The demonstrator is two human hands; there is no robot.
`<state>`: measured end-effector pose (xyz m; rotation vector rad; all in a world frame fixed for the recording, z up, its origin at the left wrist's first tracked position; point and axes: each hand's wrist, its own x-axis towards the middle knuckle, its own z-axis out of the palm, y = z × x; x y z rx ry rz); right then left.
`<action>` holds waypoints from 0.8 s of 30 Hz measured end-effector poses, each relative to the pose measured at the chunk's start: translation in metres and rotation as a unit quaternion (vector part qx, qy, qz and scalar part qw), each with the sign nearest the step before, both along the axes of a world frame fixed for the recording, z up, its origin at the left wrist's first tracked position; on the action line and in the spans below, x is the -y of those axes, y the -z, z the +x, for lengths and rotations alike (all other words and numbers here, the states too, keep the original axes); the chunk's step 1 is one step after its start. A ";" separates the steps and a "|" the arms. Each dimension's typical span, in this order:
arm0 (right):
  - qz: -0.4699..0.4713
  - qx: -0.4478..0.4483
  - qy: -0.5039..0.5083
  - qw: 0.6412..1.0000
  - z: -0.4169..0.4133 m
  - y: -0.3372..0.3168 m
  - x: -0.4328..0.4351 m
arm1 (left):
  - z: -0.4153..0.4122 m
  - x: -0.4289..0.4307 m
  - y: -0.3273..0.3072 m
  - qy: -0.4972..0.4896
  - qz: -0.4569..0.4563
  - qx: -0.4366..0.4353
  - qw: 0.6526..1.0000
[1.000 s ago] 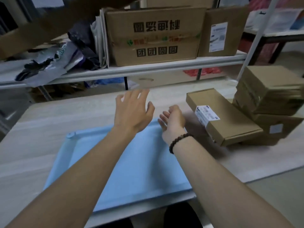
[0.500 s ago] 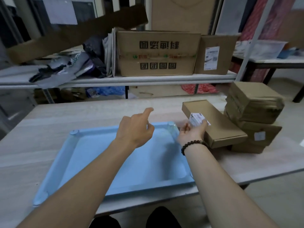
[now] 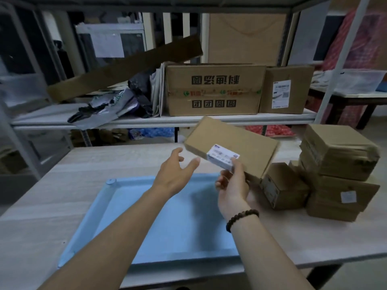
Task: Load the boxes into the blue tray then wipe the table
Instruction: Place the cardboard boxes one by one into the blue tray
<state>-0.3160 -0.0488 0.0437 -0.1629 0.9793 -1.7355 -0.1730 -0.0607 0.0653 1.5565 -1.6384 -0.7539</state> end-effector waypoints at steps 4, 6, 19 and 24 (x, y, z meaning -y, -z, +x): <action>-0.045 -0.068 -0.077 0.994 0.013 -0.002 -0.007 | 0.013 0.009 -0.010 -0.080 0.011 -0.140 0.987; -0.057 -0.096 -0.096 0.989 0.014 0.000 -0.008 | 0.025 0.010 -0.012 -0.108 0.006 -0.189 0.976; -0.050 -0.078 -0.121 0.988 0.029 0.001 0.002 | 0.099 -0.010 0.003 -0.092 0.014 -0.391 0.916; -0.063 -0.108 -0.137 0.983 0.039 0.007 -0.004 | 0.113 -0.018 0.004 -0.106 -0.001 -0.365 0.925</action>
